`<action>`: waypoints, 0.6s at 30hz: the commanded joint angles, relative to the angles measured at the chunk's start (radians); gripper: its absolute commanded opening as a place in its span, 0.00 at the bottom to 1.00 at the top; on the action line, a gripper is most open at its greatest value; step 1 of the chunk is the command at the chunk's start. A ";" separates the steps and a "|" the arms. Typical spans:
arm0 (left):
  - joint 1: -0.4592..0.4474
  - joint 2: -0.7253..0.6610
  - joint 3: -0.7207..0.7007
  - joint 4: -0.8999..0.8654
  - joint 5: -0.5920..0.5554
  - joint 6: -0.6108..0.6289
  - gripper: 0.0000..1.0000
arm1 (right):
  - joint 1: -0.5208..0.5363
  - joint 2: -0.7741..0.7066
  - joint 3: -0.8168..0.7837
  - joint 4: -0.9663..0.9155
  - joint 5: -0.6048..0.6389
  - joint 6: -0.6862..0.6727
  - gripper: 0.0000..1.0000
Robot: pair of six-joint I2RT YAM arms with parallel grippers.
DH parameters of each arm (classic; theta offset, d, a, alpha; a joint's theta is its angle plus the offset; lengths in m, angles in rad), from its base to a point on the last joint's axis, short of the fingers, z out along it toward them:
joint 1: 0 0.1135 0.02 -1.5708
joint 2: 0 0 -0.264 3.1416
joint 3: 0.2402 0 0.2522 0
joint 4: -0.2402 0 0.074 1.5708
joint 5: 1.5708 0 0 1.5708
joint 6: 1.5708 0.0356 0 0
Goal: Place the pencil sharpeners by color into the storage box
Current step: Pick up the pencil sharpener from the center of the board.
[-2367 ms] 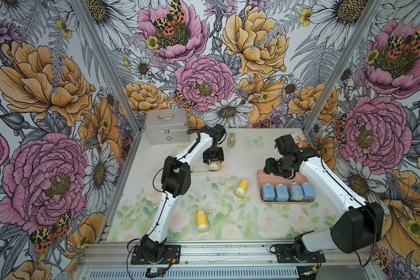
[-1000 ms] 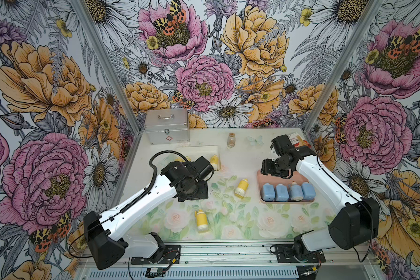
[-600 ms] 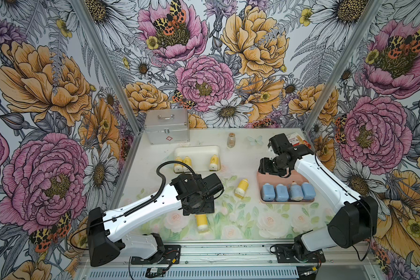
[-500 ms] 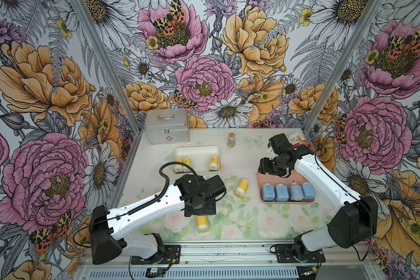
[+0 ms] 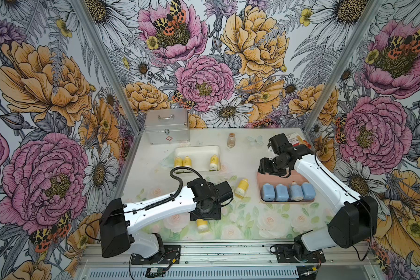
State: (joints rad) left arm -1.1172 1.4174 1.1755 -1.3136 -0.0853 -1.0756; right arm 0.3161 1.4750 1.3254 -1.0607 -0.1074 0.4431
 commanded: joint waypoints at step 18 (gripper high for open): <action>0.074 0.012 -0.161 0.129 0.063 -0.004 0.75 | 0.010 0.031 0.040 0.011 0.005 -0.014 0.64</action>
State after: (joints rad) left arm -1.0573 1.4181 1.0306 -1.2224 -0.0437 -1.0752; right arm 0.3206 1.5017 1.3289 -1.0607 -0.1070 0.4435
